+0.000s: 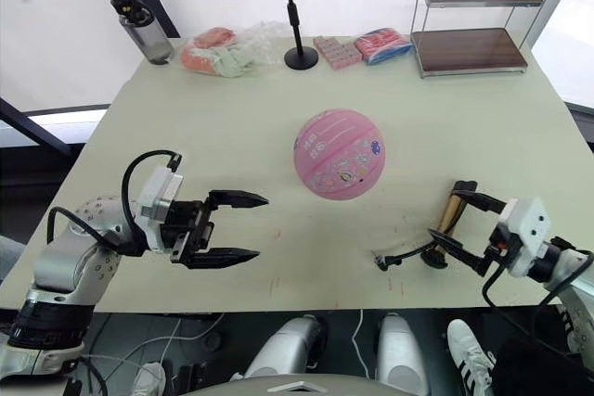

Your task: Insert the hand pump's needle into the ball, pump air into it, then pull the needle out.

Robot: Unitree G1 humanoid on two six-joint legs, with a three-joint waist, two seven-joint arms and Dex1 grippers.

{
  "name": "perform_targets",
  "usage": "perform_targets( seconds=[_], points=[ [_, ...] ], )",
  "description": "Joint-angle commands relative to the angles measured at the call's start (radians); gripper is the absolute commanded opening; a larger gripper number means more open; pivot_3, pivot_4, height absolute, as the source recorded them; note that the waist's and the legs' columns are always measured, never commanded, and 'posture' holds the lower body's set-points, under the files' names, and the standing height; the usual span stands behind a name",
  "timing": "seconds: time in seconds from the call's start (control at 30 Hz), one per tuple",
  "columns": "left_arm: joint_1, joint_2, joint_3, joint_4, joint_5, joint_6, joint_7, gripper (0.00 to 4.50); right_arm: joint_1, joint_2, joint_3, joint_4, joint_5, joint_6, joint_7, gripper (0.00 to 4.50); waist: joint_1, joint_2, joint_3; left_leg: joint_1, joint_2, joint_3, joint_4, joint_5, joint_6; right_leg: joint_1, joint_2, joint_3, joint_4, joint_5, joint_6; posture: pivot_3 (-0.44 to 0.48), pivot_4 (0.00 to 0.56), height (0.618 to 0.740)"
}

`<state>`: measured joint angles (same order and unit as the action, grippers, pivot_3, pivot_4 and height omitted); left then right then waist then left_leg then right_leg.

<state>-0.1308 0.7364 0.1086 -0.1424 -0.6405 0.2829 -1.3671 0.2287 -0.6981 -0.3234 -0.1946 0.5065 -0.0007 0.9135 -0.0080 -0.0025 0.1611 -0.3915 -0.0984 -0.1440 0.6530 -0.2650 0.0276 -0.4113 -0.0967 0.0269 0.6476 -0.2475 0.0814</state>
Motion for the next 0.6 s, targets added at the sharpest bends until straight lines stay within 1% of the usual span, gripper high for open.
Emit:
perform_targets(
  seconds=[0.03, 0.27, 0.33, 0.43, 0.6],
  points=[
    [0.038, -0.03, 0.065, 0.031, 0.04, -0.054, 0.101, 4.5, -0.015, 0.004, -0.067, 0.105, -0.04, -0.083, -0.005, 4.39, -0.001, 0.0, 0.0, 0.0, 0.0, 0.0, 0.0, 0.0, 0.0, 0.0, 0.0, 0.0, 0.0, 0.0, 0.0, 0.0, 0.15, 0.74],
    [0.193, -0.076, 0.174, 0.065, 0.059, -0.095, 0.219, 4.5, -0.037, 0.0, -0.131, 0.29, 0.006, -0.097, 0.063, 4.39, -0.003, 0.0, 0.0, 0.006, 0.001, 0.004, -0.001, 0.0, 0.0, 0.002, 0.0, 0.005, 0.005, 0.0, -0.001, 0.0, 0.15, 0.74],
    [0.234, -0.082, 0.195, 0.072, 0.077, -0.11, 0.248, 4.5, -0.037, -0.003, -0.138, 0.335, 0.007, -0.104, 0.09, 4.39, -0.003, 0.0, 0.0, 0.008, 0.001, 0.006, 0.0, -0.002, 0.004, 0.003, 0.0, 0.007, 0.006, 0.0, -0.001, 0.0, 0.15, 0.74],
    [0.298, -0.107, 0.236, 0.103, 0.117, -0.146, 0.326, 4.5, -0.042, -0.009, -0.155, 0.432, 0.002, -0.143, 0.139, 4.39, -0.002, 0.0, 0.0, 0.011, 0.001, 0.007, 0.0, -0.003, 0.005, 0.005, 0.0, 0.008, 0.006, 0.0, 0.0, 0.0, 0.15, 0.74],
    [0.369, -0.125, 0.256, 0.151, 0.175, -0.227, 0.369, 4.5, -0.044, -0.027, -0.169, 0.524, 0.007, -0.159, 0.204, 4.39, -0.002, 0.0, 0.0, 0.012, 0.001, 0.009, 0.0, -0.003, 0.005, 0.005, 0.001, 0.01, 0.008, 0.0, 0.0, 0.0, 0.15, 0.74]
  ],
)
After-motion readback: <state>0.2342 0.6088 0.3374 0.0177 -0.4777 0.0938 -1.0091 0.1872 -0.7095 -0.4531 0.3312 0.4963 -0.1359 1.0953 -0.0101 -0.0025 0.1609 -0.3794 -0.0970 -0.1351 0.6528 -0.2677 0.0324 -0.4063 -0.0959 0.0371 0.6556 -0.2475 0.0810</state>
